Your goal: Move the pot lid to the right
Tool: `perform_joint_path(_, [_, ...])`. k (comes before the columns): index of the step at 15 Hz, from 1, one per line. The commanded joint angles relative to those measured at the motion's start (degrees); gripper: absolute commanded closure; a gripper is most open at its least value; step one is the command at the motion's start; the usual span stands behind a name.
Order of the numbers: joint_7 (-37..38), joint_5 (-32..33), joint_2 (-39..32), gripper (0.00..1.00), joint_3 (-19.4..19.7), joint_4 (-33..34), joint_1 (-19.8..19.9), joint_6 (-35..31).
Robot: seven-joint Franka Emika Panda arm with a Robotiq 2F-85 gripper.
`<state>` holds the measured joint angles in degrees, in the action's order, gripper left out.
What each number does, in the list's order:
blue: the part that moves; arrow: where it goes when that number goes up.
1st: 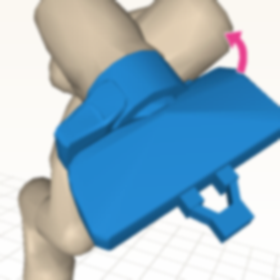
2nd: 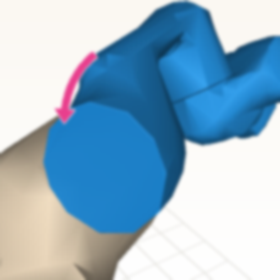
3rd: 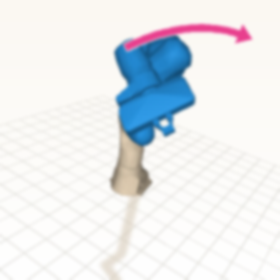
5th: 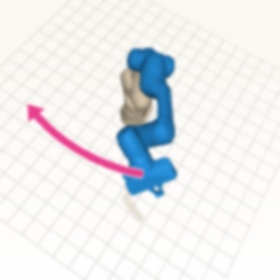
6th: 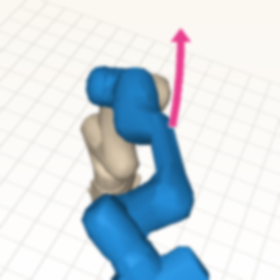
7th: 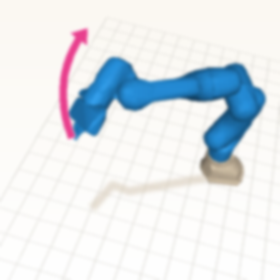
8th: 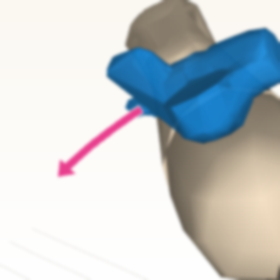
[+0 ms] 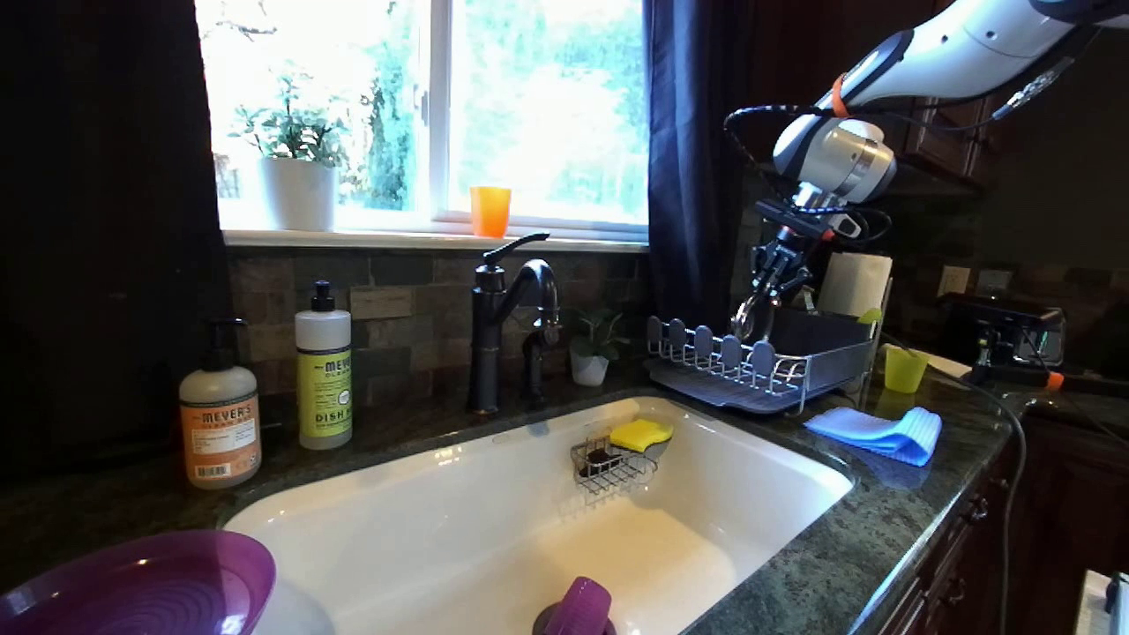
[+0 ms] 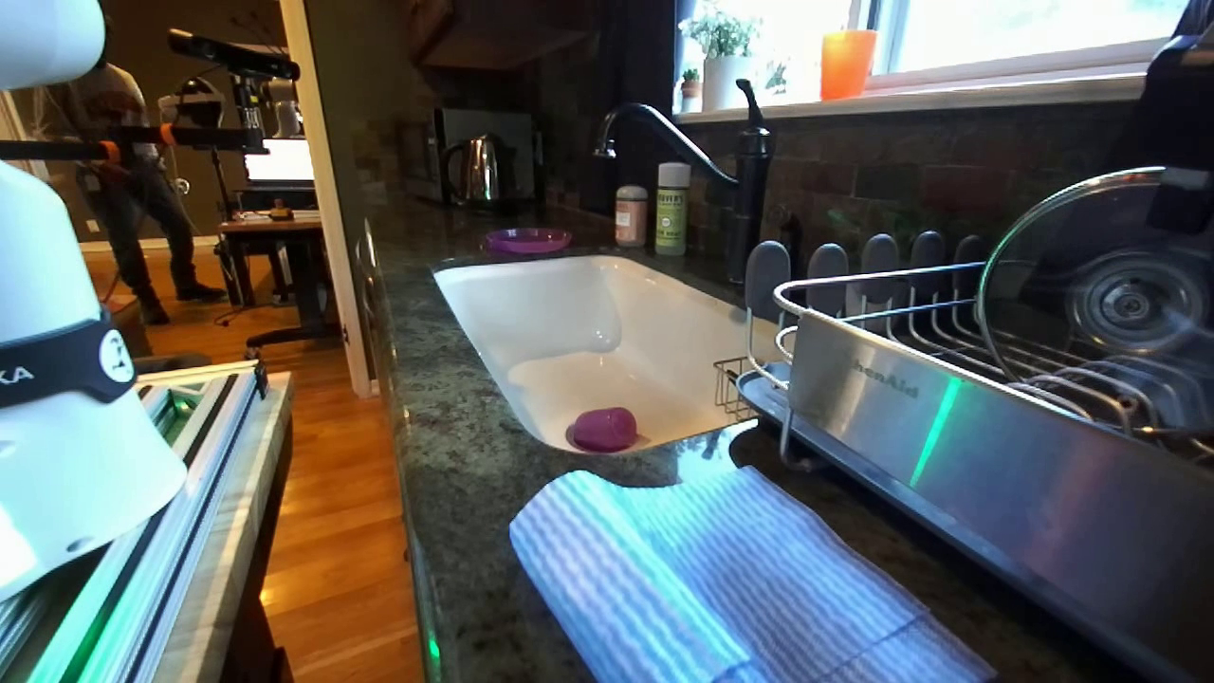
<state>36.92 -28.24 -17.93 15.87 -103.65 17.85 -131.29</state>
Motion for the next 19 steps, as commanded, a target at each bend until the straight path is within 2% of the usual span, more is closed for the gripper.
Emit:
perform_joint_path(1, [0.3,0.9,-1.3,0.54,-0.2,2.5,0.1,0.8])
perform_joint_path(4, [-1.7,0.9,-1.5,0.34,-0.4,4.0,0.0,-1.9])
perform_joint_path(8, [-2.1,1.1,-0.4,0.03,-0.4,5.0,-0.2,-1.9])
perform_joint_path(9, [-2.0,1.3,0.0,0.00,-0.4,5.1,-0.3,-1.8])
perform_joint_path(13, [-2.8,2.2,2.5,0.00,-0.6,3.7,-0.8,-1.8])
perform_joint_path(16, [-6.5,2.6,3.8,0.00,-1.1,2.6,-1.0,-1.9])
perform_joint_path(17, [-4.5,1.7,1.7,0.00,-0.9,5.4,-0.5,-1.1])
perform_joint_path(19, [-5.6,2.0,2.2,0.00,-1.0,5.0,-0.7,-1.1])
